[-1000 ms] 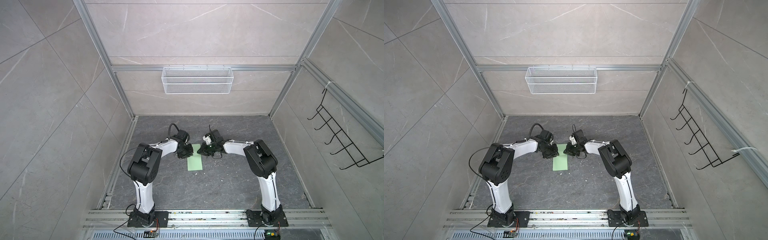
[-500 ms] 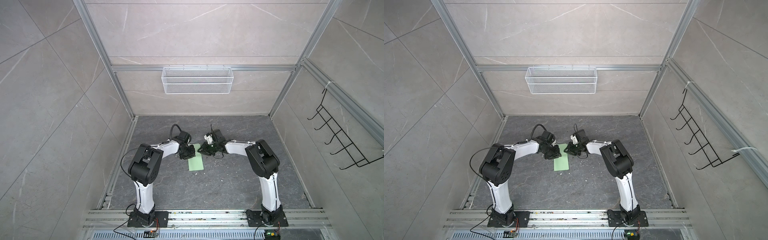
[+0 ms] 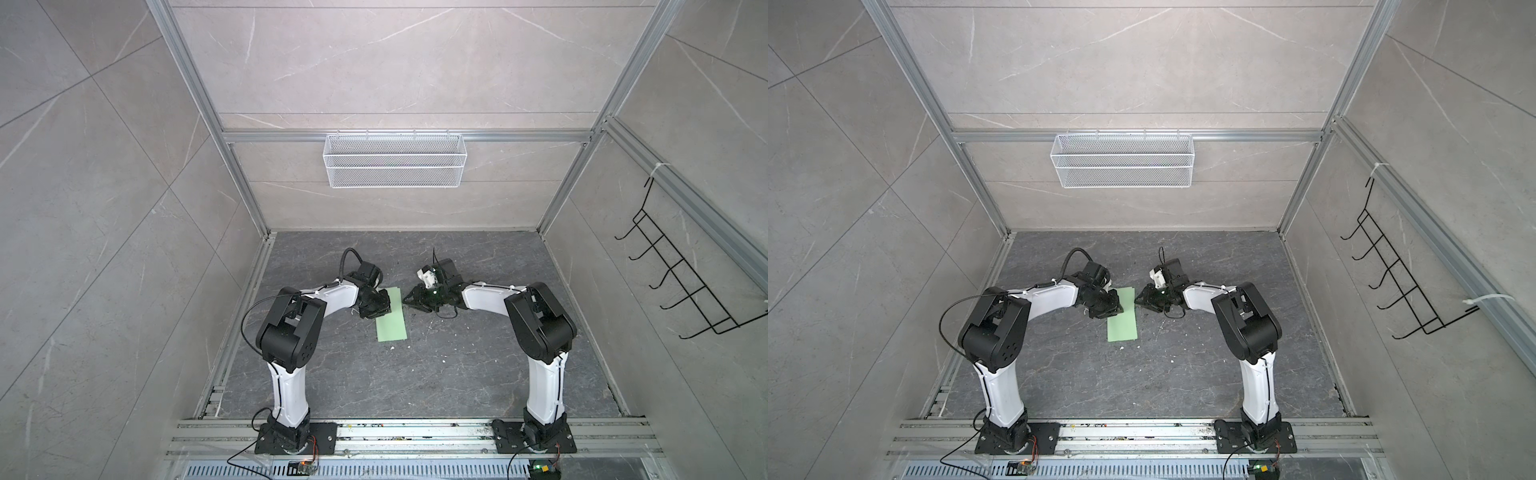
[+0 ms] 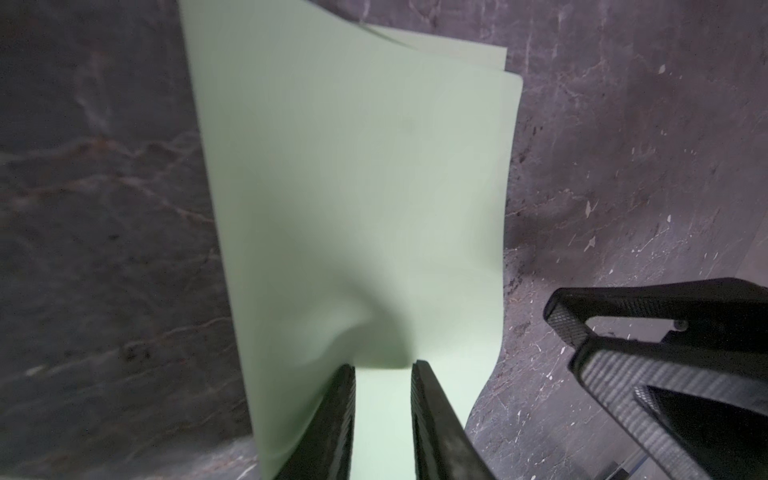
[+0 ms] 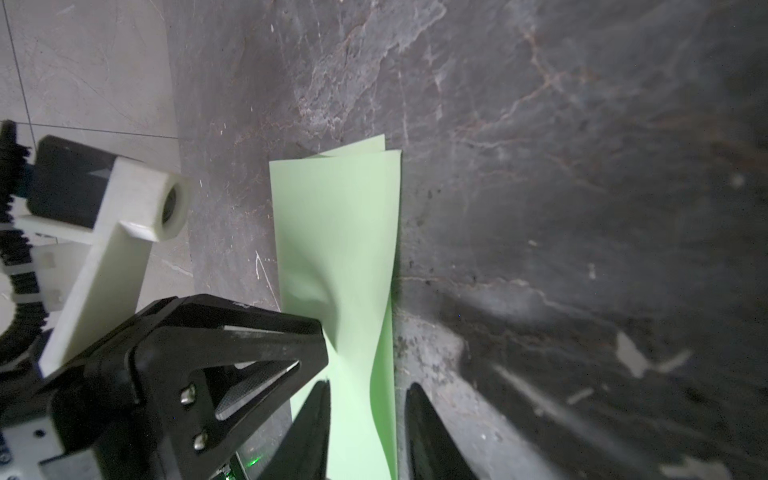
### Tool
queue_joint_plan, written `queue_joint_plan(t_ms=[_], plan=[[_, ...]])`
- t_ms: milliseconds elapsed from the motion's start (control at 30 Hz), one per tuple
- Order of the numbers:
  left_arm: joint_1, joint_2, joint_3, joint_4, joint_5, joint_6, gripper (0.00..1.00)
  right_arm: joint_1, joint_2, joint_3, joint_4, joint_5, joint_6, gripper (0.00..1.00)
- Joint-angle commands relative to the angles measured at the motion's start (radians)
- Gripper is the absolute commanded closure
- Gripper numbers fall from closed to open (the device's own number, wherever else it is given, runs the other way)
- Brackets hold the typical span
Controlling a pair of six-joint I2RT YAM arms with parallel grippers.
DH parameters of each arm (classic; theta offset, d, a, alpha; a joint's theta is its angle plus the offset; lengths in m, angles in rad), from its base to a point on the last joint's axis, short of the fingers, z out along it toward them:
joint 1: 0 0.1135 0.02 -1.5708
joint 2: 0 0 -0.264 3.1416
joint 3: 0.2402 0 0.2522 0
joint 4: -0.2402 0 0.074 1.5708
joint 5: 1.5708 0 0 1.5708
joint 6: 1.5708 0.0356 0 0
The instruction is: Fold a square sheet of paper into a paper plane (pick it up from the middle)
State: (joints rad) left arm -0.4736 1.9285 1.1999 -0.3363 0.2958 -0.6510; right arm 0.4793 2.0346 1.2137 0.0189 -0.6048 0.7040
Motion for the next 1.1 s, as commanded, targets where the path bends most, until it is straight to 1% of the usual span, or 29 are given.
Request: queue_joint_plan(t_ms=[0,200,367,467,533,667,733,800,933,1067], plan=[[0.000,-0.025,-0.010,-0.020,-0.022,-0.003,0.72,0.012,0.039,0.025,-0.027,-0.048,-0.030,0.67],[0.000,-0.025,-0.010,-0.017,-0.019,-0.006,0.72,0.025,0.078,0.056,-0.038,-0.081,-0.040,0.70],[0.001,-0.026,-0.011,-0.016,-0.014,-0.007,0.72,0.028,0.103,0.076,-0.031,-0.104,-0.042,0.76],[0.001,-0.032,-0.011,-0.014,-0.009,-0.008,0.72,0.029,0.107,0.079,-0.025,-0.113,-0.042,0.82],[0.001,-0.043,-0.011,-0.013,-0.004,-0.008,0.72,0.030,0.097,0.075,-0.013,-0.120,-0.040,0.89],[0.003,-0.096,-0.014,-0.015,0.002,-0.006,0.71,0.030,0.059,0.060,0.007,-0.129,-0.038,0.97],[0.008,-0.137,-0.025,-0.008,0.005,-0.005,0.68,0.030,0.039,0.052,0.017,-0.138,-0.034,1.00],[0.014,-0.175,-0.042,0.000,0.000,-0.004,0.66,0.031,0.026,0.046,0.034,-0.152,-0.027,1.00],[0.047,-0.246,-0.100,0.031,-0.023,-0.012,0.56,0.040,0.019,0.049,0.043,-0.168,-0.023,1.00],[0.080,-0.277,-0.148,0.044,-0.055,-0.015,0.47,0.047,0.045,0.076,0.030,-0.167,-0.026,1.00]])
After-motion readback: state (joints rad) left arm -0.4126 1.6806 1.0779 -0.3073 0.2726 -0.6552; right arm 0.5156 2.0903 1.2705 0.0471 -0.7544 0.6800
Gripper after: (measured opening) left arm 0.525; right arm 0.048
